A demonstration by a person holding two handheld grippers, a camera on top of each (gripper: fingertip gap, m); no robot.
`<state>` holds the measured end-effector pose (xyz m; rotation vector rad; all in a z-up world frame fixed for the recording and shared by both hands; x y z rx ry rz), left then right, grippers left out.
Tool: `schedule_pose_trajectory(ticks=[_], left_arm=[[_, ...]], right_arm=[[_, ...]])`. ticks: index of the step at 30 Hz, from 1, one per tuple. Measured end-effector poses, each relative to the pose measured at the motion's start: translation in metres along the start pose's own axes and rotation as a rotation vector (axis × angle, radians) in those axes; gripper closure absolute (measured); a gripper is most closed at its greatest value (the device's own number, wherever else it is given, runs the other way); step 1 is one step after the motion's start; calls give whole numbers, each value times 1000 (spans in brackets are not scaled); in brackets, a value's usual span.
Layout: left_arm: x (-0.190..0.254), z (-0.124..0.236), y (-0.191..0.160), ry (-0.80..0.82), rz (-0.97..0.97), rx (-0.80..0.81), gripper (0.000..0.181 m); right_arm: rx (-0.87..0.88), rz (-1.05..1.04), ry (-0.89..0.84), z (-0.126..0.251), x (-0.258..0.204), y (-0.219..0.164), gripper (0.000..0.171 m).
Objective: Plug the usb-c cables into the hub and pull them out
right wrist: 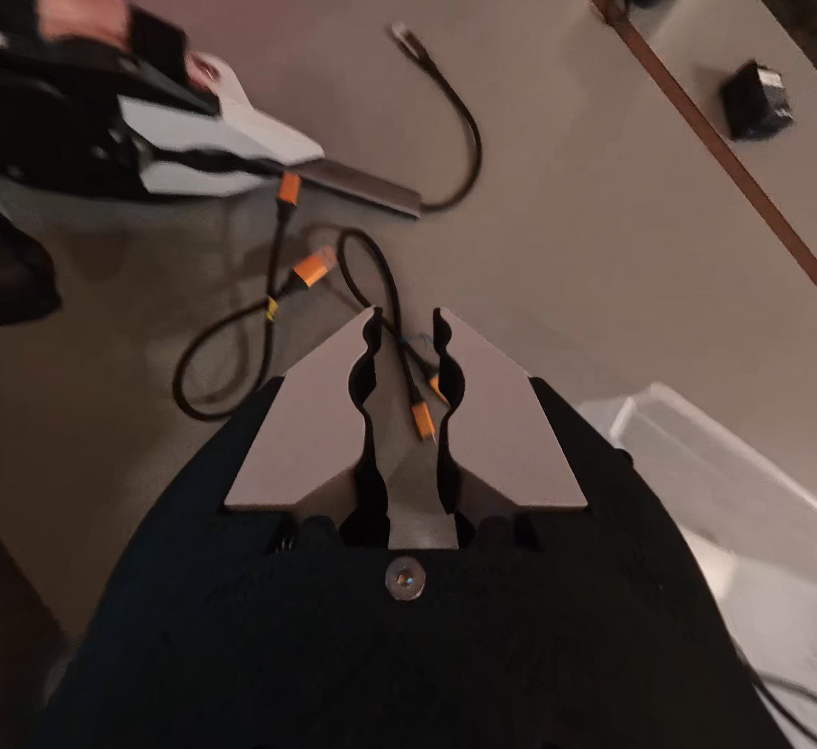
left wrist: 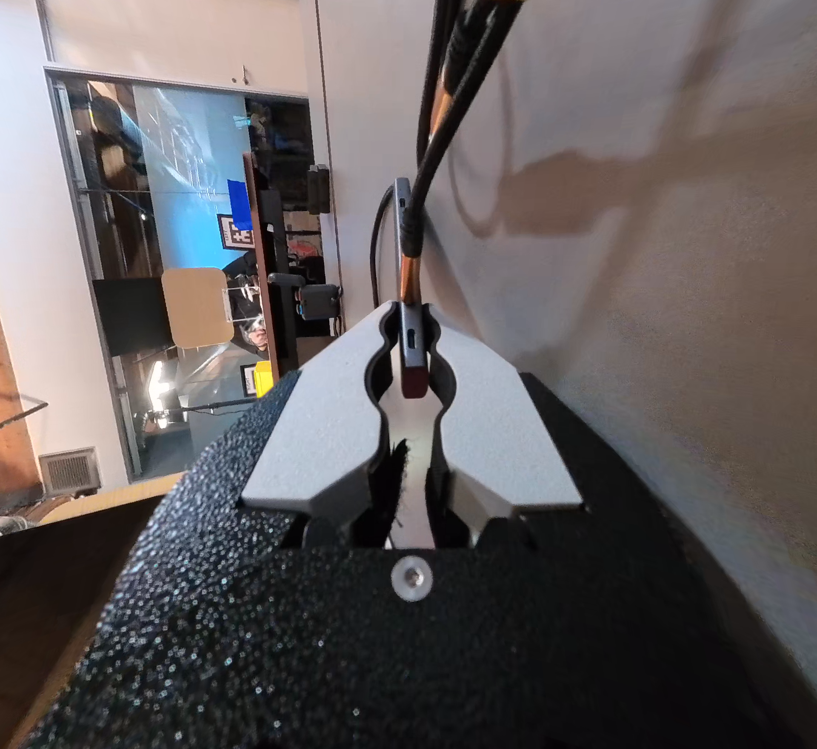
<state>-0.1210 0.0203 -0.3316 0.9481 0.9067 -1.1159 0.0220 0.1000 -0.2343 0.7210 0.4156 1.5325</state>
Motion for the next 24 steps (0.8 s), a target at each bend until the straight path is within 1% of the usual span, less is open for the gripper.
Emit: schedule_pose_trajectory(ticks=[3, 6, 8, 12, 16, 19, 24], left_arm=[[0, 2, 1, -4, -23, 7, 174], [0, 5, 1, -6, -39, 15, 174], [0, 6, 1, -11, -35, 19, 174], [-1, 8, 0, -19, -23, 24, 174], [-1, 8, 1, -18, -28, 25, 174], [-2, 8, 1, -22, -21, 28, 174], [-2, 10, 1, -29, -15, 32, 174]], right_arm=[[-139, 32, -60, -3, -1, -26, 153], [-236, -28, -20, -15, -7, -47, 153], [-283, -13, -28, -19, -12, -56, 151], [-335, 1, -79, -24, -13, -62, 147], [-387, -32, -50, -34, -9, -67, 140], [-408, -42, -45, -41, -5, -67, 148], [-462, -173, -10, -40, -1, -70, 147]])
Point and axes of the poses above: each gripper's, where its closed fingertips meet, z back along the fingers, y out of its top, x = y × z across the jaws, the point moved 6 cm from there along z, back along the fingers, and after that the axes turned 4 degrees about z, right-handed, at the moved point
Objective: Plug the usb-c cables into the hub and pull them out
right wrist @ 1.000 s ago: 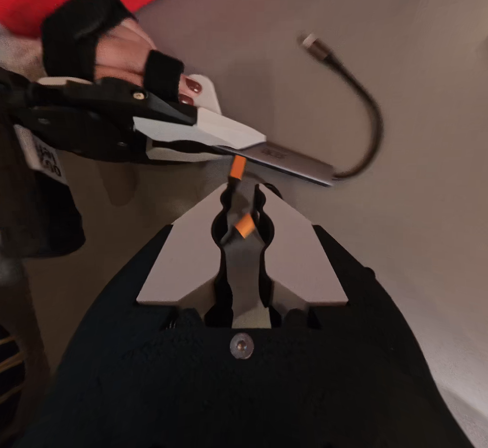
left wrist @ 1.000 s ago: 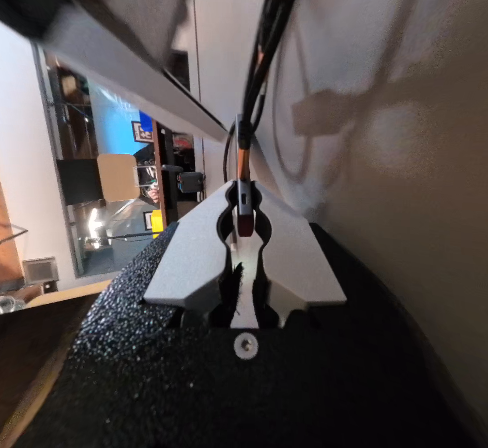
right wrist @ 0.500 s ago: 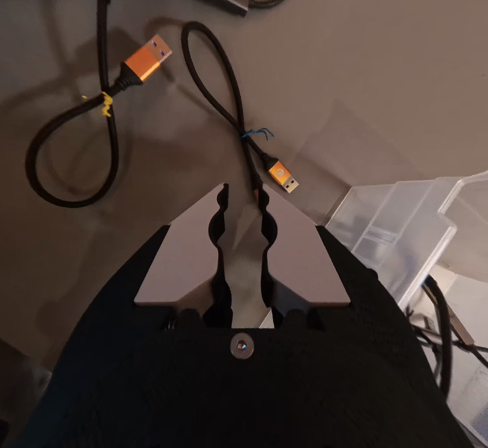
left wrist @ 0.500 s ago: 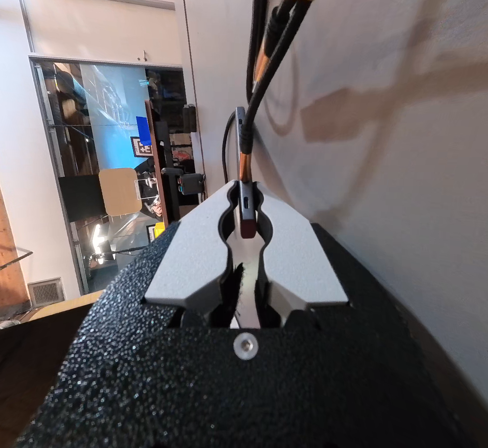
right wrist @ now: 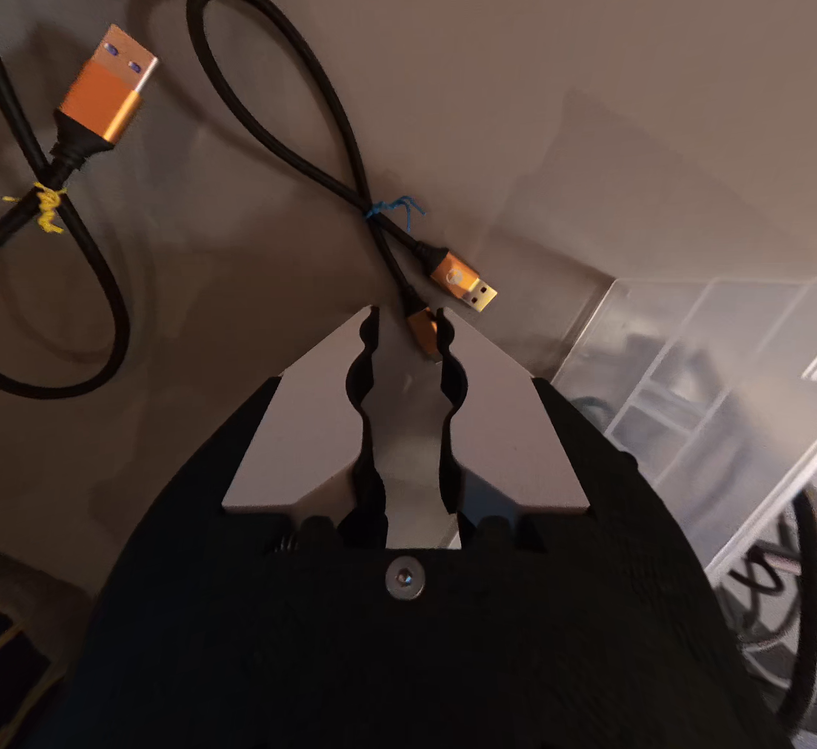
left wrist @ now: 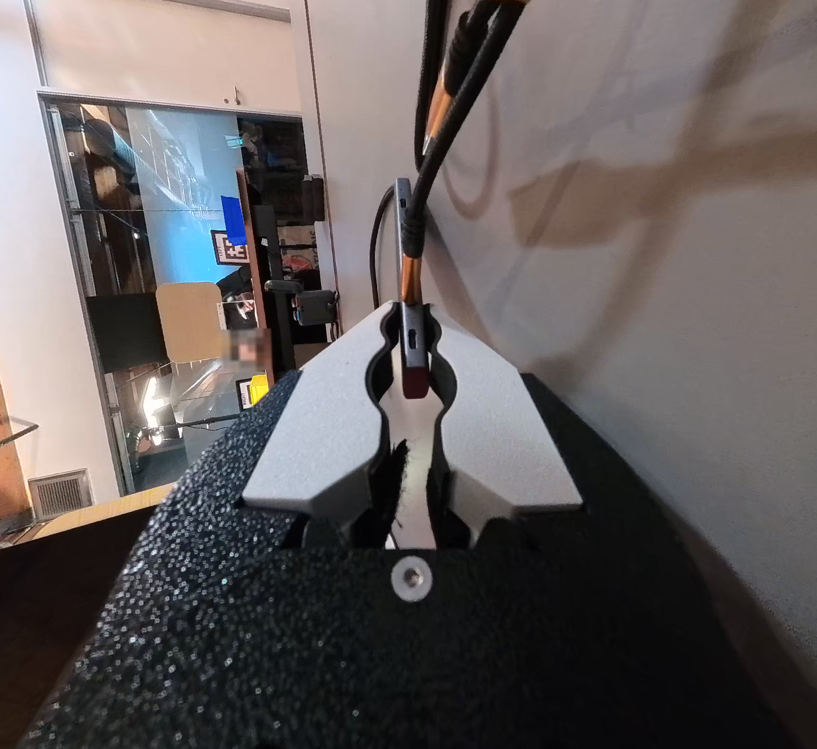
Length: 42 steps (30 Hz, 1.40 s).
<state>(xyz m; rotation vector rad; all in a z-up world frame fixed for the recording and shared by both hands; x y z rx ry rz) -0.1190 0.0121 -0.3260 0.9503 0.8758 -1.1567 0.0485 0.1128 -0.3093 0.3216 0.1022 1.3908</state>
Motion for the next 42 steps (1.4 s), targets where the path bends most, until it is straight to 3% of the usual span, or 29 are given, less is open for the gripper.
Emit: schedule_pose_trajectory(ticks=[4, 7, 9, 15, 18, 24, 30, 37, 39, 42], left_arm=[[-1, 1, 0, -4, 4, 3, 174], [-1, 1, 1, -7, 5, 4, 174], [-1, 2, 1, -9, 7, 6, 174], [-2, 3, 1, -11, 5, 8, 174], [-2, 3, 1, -12, 8, 10, 174], [-1, 2, 1, -14, 20, 14, 174], [-1, 1, 0, -16, 27, 17, 174], [-2, 0, 0, -19, 39, 18, 174], [-2, 0, 1, -20, 54, 10, 174], [-1, -2, 9, -22, 116, -29, 174]], right_arm=[[-45, -55, 64, 2, -4, -7, 159], [5, 4, 239, 12, -28, -4, 157], [58, 85, 168, 24, -25, 2, 155], [94, 783, -55, 36, -29, 23, 156], [122, 927, -64, 31, -33, 43, 157], [129, 652, 76, 12, -22, 80, 160], [139, 398, 184, -9, -17, 81, 153], [143, 342, 215, -23, -13, 76, 153], [153, 341, 233, -24, -14, 75, 166], [171, 328, 228, -21, -18, 74, 165]])
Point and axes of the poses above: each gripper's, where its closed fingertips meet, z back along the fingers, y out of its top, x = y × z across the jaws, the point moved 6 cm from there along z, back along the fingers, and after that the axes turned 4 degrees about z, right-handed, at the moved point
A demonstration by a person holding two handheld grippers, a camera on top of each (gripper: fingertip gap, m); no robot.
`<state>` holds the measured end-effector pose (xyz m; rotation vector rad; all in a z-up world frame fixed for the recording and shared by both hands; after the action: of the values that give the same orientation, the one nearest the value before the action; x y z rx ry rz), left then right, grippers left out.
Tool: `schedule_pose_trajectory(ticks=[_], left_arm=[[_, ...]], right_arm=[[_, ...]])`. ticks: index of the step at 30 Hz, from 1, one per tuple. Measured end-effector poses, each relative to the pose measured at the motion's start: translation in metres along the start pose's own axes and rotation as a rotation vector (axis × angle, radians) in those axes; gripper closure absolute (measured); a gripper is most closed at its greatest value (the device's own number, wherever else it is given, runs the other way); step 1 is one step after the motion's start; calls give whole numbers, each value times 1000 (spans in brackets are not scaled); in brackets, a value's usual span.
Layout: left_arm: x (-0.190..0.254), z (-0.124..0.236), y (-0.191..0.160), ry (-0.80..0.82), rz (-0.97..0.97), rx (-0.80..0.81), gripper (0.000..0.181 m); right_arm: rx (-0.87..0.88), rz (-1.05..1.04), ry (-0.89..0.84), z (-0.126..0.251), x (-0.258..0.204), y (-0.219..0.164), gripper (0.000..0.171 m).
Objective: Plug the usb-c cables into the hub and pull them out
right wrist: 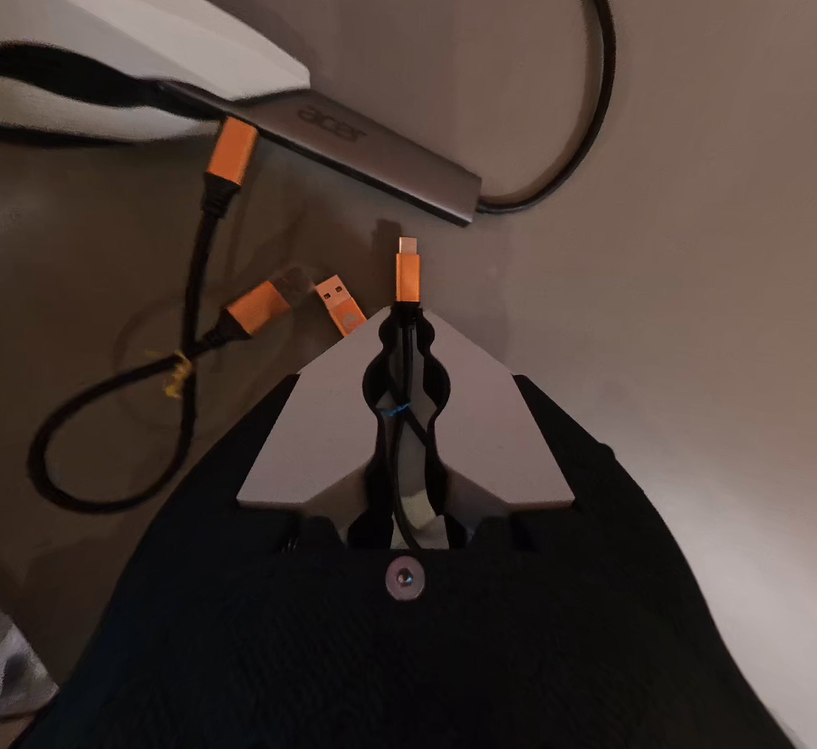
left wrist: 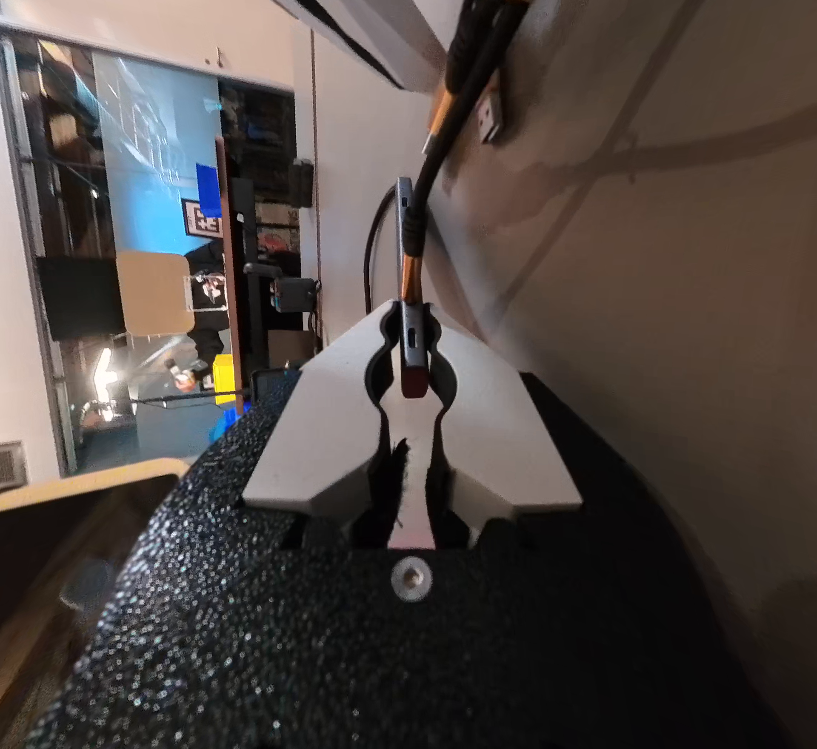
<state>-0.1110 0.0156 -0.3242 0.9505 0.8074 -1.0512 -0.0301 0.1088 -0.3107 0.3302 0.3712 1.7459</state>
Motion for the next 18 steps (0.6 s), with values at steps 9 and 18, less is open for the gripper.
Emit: schedule_pose_trajectory(ticks=[9, 18], left_arm=[[6, -4, 19, 29, 27, -97, 174], [8, -6, 21, 49, -31, -106, 173]], right_arm=[[34, -127, 9, 10, -18, 10, 167], [-55, -105, -9, 4, -17, 13, 166]])
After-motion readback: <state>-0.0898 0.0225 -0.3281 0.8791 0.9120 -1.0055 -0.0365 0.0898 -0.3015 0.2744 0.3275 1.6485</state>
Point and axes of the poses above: each gripper's, where its closed fingertips meet, z back along the fingers, y out of its top, x = y × z across the jaws, the point moved 6 cm from there along z, back along the fingers, and after that the axes turned 4 degrees about z, right-handed, at the moved point
